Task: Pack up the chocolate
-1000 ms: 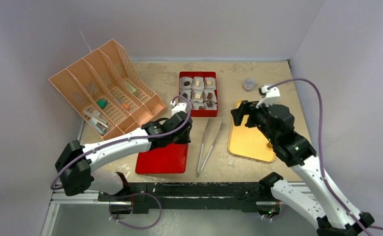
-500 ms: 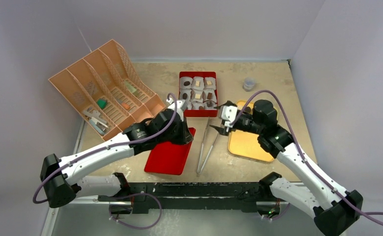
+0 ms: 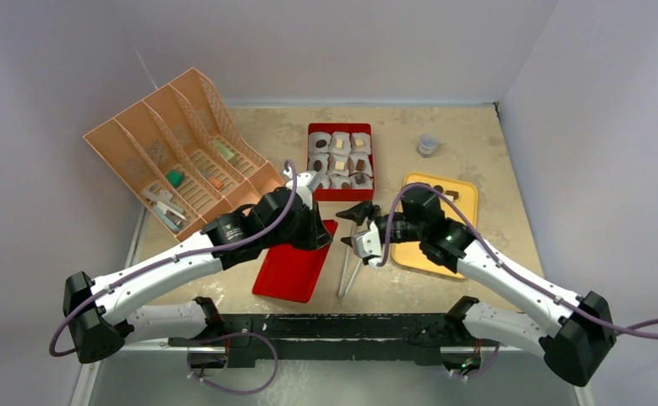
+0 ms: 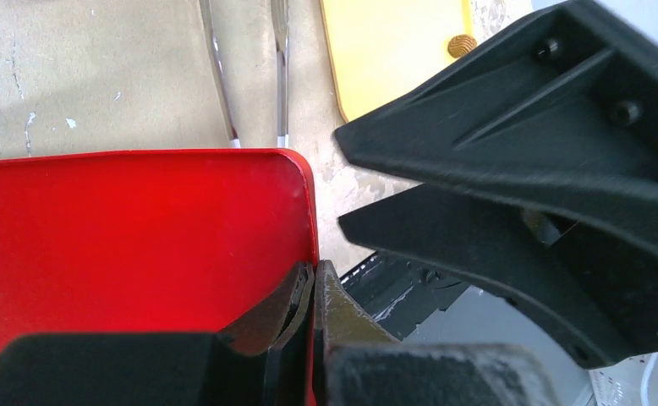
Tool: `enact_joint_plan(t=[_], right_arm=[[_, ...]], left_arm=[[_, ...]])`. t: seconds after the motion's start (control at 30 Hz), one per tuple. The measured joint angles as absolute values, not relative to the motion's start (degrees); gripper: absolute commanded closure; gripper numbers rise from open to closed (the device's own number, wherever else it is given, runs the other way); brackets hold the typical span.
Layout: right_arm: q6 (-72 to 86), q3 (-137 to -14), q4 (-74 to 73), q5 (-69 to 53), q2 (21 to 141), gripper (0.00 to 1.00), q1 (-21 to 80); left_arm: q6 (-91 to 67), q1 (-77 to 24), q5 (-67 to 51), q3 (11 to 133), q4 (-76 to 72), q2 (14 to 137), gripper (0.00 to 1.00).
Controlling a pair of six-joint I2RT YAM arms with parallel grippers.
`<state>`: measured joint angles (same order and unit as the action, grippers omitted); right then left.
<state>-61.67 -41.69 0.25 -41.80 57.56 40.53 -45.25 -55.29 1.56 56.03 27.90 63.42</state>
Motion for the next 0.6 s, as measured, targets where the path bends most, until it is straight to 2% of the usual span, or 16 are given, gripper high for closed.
enact_joint_plan(t=[0.13, 0.23, 0.33, 0.5, 0.53, 0.6], right_arm=[[-66.3, -43.3, -1.1, -38.2, 60.8, 0.38, 44.2], [-69.2, -44.5, -1.7, -35.2, 63.5, 0.43, 46.7], [-71.4, -45.7, -2.4, -32.5, 66.1, 0.54, 48.7], [-73.5, -46.0, -2.8, -30.3, 67.6, 0.79, 49.8], [-73.7, -46.0, -3.1, -29.9, 67.6, 0.82, 49.8], [-73.5, -46.0, -3.7, -29.6, 67.6, 0.96, 49.8]], left_arm=[[-45.2, -55.3, 0.5, 56.0, 27.8, 63.4, 1.0], [-45.2, -55.3, -0.6, 56.0, 27.5, 63.4, 1.0], [-45.2, -55.3, -1.5, 56.0, 27.3, 63.4, 1.0], [-45.1, -55.3, -1.8, 56.0, 27.3, 63.3, 1.0], [-44.9, -55.2, -1.7, 56.0, 27.3, 63.1, 0.98], [-44.7, -55.2, -0.7, 56.0, 27.5, 62.4, 0.88]])
